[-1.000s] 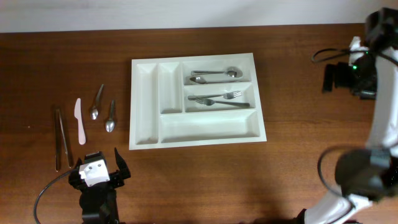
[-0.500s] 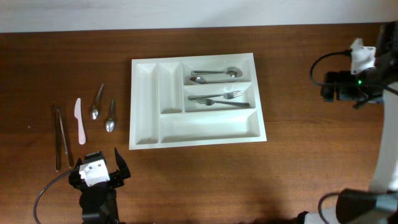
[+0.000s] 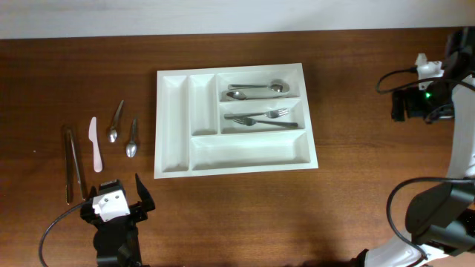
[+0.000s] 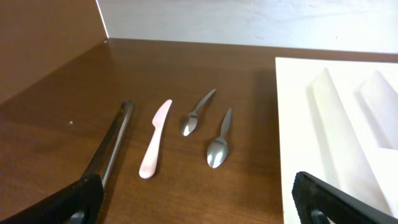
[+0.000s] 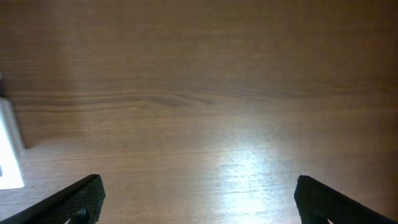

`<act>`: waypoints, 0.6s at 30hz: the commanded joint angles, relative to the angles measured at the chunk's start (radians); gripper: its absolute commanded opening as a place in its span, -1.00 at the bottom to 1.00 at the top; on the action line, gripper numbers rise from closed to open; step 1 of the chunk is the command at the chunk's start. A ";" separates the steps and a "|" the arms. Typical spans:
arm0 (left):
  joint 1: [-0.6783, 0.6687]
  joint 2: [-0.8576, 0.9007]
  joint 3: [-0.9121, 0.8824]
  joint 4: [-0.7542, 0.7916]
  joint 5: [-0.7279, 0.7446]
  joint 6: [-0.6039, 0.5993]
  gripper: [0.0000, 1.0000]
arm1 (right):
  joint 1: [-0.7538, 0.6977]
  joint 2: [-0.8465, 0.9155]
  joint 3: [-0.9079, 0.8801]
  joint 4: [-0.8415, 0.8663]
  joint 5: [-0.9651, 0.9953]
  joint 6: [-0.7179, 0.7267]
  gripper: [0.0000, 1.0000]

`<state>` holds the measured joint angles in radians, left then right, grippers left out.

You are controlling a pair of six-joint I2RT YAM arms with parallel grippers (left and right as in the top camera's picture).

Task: Pack container
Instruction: 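Withdraw the right gripper to the right edge of the table, then move the left gripper over the metal tongs left of the tray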

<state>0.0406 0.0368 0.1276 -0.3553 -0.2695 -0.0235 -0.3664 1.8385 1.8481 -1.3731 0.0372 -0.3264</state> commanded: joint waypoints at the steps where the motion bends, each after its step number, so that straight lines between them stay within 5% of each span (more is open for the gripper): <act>1: 0.003 0.001 0.048 -0.002 0.003 -0.011 0.98 | -0.032 0.016 -0.003 0.002 0.012 -0.006 0.97; 10: 0.003 0.028 0.170 -0.109 -0.007 -0.006 0.98 | -0.033 0.016 -0.003 0.031 0.012 -0.006 0.97; 18: 0.004 0.293 0.460 -0.207 -0.066 -0.006 0.98 | -0.033 0.016 -0.003 0.039 0.013 -0.006 0.97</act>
<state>0.0406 0.2283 0.4828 -0.5365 -0.2901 -0.0238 -0.3988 1.8526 1.8481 -1.3357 0.0410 -0.3260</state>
